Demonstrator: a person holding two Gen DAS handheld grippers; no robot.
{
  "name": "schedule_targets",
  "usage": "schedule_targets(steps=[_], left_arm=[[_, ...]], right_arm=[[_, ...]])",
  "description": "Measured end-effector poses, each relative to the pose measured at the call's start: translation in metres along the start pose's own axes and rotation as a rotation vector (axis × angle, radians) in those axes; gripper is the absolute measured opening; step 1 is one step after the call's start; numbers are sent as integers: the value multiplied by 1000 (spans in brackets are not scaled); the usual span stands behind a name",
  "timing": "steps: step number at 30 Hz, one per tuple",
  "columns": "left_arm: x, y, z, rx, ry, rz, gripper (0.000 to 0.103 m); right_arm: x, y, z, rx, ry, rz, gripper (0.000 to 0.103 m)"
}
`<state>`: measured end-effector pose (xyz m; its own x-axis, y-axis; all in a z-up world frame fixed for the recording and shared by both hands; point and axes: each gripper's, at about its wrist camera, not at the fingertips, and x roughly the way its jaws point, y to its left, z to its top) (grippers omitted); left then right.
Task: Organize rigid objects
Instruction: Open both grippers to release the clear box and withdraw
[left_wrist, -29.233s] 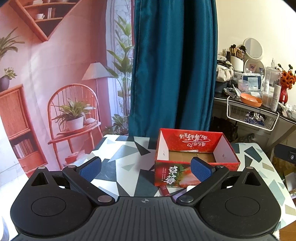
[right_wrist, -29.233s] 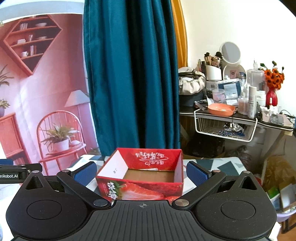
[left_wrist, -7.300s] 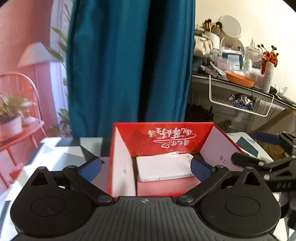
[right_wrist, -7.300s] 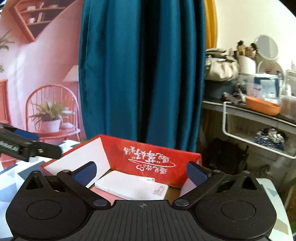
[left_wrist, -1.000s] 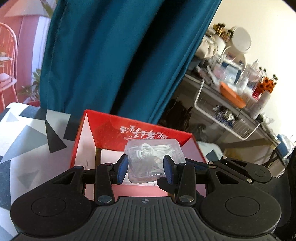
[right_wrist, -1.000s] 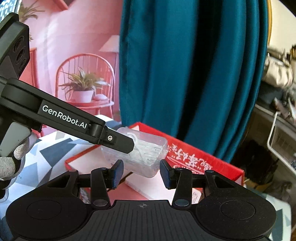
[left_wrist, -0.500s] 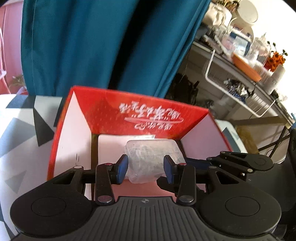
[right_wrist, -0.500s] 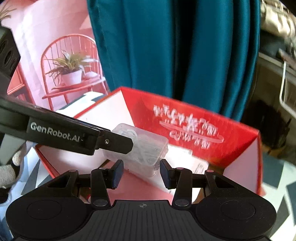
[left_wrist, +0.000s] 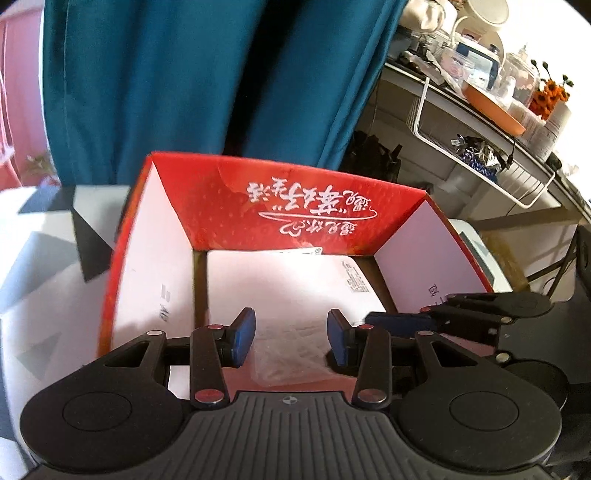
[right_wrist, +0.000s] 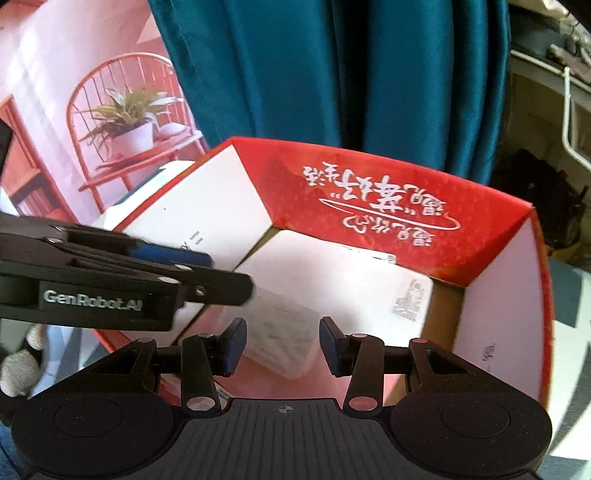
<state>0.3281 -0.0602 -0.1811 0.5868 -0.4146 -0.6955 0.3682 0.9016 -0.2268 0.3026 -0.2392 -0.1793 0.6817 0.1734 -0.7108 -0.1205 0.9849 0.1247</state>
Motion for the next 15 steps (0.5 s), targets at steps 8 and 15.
schedule_targets(steps=[8, 15], left_arm=[[-54, -2, -11, 71, -120, 51, 72], [-108, -11, -24, 83, -243, 121, 100]], right_arm=[[-44, 12, -10, -39, -114, -71, 67], [-92, 18, -24, -14, -251, -96, 101]])
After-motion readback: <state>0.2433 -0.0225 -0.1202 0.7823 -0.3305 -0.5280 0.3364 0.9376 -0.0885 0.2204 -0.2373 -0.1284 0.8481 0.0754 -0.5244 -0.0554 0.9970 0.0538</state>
